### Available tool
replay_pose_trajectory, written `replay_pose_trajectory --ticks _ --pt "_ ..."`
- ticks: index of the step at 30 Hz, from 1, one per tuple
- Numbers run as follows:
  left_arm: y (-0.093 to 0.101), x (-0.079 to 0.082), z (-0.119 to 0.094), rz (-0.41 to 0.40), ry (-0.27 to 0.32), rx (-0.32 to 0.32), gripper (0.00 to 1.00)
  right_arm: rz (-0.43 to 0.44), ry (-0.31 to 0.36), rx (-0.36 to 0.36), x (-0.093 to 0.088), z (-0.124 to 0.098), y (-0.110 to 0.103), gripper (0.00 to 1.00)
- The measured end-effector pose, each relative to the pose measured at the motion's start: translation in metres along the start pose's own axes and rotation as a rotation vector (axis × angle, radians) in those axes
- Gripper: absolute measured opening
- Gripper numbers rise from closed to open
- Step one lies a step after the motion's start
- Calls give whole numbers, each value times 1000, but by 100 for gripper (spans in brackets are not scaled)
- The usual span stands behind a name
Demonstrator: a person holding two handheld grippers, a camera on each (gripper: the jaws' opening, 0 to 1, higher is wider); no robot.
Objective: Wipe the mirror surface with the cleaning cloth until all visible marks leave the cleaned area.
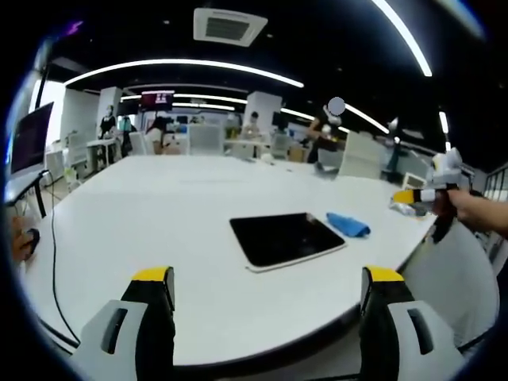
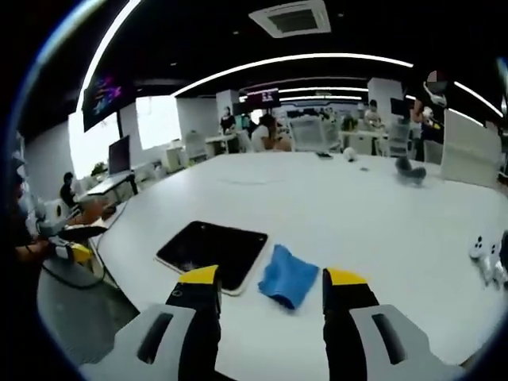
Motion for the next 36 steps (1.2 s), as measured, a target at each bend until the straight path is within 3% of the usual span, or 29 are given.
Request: replay_pose_trajectory --ticks 1,4,11,16,27,36 --pt "0 0 0 0 -1 -3 96 -3 -38 2 -1 2 2 47" --pt "0 0 0 -1 -3 1 96 -42 -65 16 3 15 7 42" --pt "-2 0 0 -1 -3 14 97 -23 -151 57 -10 47 14 43" --pt "-2 -1 0 0 -8 14 97 -128 -241 69 -15 63 16 38" --pt "-2 -1 1 1 -21 11 96 -126 -315 81 -20 109 30 34" --pt "-2 -1 0 -3 -22 12 96 -120 -376 89 -34 124 32 32"
Point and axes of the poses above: the point that each gripper's makers call its tool centre point, and the gripper's own axes: z roughly forward along the fingers, y roughly to its right, x roughly out of its top, the point moved 7 cm from there along -z, roughly backward along the fingers, and after that the axes turned 5 degrees about x, right-handed, at the moved point
